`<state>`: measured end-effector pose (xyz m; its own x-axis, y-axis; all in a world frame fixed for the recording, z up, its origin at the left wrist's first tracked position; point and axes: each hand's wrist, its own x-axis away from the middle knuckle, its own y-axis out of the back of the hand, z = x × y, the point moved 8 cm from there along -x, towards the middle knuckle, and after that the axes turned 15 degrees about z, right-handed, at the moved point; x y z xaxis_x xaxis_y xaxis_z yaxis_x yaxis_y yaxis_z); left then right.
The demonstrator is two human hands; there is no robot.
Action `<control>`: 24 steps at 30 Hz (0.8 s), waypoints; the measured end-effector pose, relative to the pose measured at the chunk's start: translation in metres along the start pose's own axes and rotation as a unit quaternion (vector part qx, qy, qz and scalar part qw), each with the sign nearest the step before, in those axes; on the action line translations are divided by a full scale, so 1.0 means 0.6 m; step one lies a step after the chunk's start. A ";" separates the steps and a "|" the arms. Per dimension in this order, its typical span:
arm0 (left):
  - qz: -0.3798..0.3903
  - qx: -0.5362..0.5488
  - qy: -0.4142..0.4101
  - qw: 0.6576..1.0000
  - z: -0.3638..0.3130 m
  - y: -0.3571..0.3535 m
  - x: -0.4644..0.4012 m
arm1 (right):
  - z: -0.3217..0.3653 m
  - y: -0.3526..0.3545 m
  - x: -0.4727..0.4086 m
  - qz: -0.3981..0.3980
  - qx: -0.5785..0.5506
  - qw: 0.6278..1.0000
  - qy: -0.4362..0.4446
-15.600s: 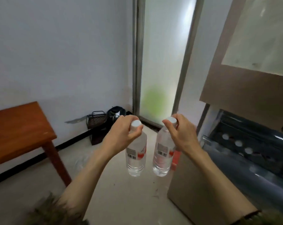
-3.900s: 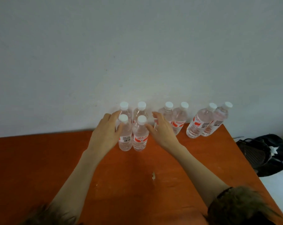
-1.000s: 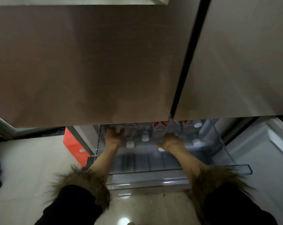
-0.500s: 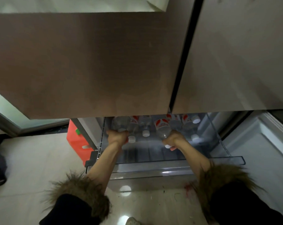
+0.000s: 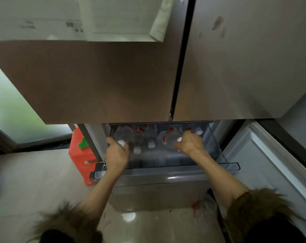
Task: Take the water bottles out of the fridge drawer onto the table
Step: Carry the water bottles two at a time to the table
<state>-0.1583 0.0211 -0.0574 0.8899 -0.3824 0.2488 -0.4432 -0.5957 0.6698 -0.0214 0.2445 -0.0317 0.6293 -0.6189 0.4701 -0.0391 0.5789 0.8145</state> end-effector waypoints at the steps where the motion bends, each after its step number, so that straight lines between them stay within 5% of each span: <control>1: -0.013 -0.018 -0.017 1.000 -0.001 0.007 0.008 | 0.007 0.009 0.009 -0.018 0.001 1.000 0.015; 12: -0.066 -0.103 -0.182 0.976 -0.050 0.094 0.035 | 0.039 0.028 0.042 -0.073 -0.043 0.991 0.107; 19: -0.012 -0.153 -0.221 0.963 -0.068 0.041 0.053 | 0.015 0.027 0.036 -0.087 -0.096 0.985 0.117; 24: 0.033 -0.095 -0.228 0.968 -0.093 -0.001 0.048 | -0.007 0.016 0.042 -0.081 -0.166 0.970 0.155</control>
<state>-0.1267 0.0499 -0.0115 0.7011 -0.7130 -0.0107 -0.4312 -0.4358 0.7900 -0.0027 0.2364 -0.0131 0.8120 -0.5557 0.1784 0.2993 0.6589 0.6901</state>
